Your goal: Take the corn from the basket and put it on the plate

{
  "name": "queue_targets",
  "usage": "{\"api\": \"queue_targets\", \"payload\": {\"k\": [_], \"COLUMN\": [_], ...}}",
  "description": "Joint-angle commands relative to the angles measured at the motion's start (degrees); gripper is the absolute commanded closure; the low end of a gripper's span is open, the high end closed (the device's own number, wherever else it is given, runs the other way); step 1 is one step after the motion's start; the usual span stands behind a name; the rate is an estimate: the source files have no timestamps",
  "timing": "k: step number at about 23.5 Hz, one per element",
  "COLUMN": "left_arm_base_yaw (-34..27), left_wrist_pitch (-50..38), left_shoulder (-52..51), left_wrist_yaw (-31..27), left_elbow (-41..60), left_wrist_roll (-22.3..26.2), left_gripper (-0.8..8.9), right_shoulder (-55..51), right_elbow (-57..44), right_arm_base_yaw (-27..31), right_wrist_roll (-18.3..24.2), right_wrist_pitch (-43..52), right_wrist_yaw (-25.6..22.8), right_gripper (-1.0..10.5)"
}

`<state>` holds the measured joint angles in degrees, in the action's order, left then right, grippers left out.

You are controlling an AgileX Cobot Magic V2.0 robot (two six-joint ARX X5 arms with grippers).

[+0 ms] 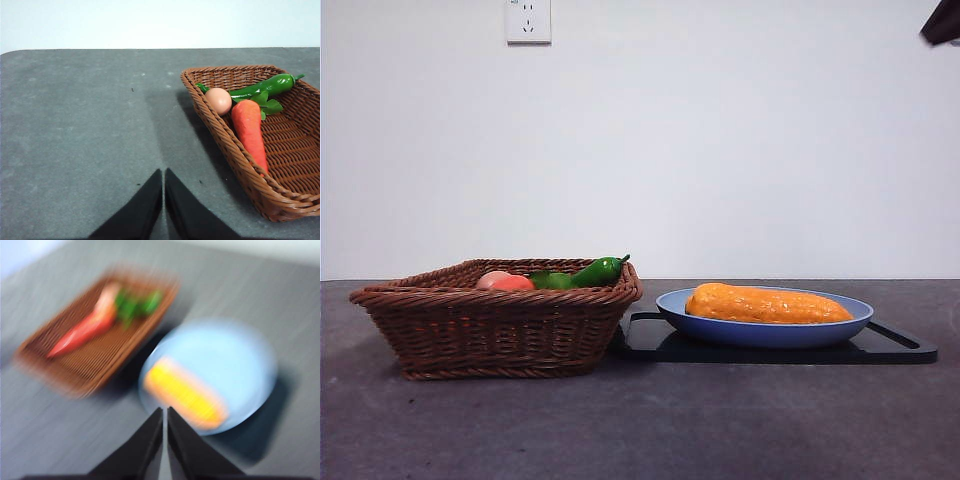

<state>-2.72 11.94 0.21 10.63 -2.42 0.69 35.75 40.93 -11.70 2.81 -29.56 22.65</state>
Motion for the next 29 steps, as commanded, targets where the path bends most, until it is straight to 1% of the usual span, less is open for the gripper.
{"api": "queue_targets", "payload": {"k": [1,3,6,9,10,15,23,29], "left_arm_base_yaw": [-0.1,-0.1,-0.1,-0.1,-0.1,-0.1,-0.1,-0.1], "left_wrist_pitch": [3.1,3.1,3.1,3.1,3.1,3.1,3.1,3.1], "left_shoulder": [0.0,0.0,0.0,0.0,0.0,0.0,0.0,0.0], "left_wrist_yaw": [0.3,0.3,0.3,0.3,0.3,0.3,0.3,0.3], "left_elbow": [0.5,0.5,0.5,0.5,0.5,0.5,0.5,0.5], "left_wrist_roll": [-0.1,-0.1,-0.1,-0.1,-0.1,-0.1,-0.1,-0.1], "left_gripper": [8.06,8.06,8.06,8.06,8.06,8.06,8.06,8.06], "right_shoulder": [-4.5,-9.7,-18.0,-23.9,-25.2,-30.2,-34.9,-35.5], "right_elbow": [-4.0,-9.7,-19.6,-26.5,-28.0,-34.1,-40.3,-40.4], "right_arm_base_yaw": [4.3,8.5,12.6,14.7,15.0,15.3,15.3,15.3], "right_wrist_roll": [1.9,2.2,2.4,2.4,2.4,2.4,2.1,2.4], "right_wrist_pitch": [5.4,12.5,21.4,25.2,25.7,26.4,26.3,20.6], "right_wrist_yaw": [-0.1,-0.3,-0.7,-0.7,-0.9,-5.0,-5.1,-5.2], "right_gripper": [9.5,9.5,9.5,9.5,9.5,9.5,9.5,9.5]}}
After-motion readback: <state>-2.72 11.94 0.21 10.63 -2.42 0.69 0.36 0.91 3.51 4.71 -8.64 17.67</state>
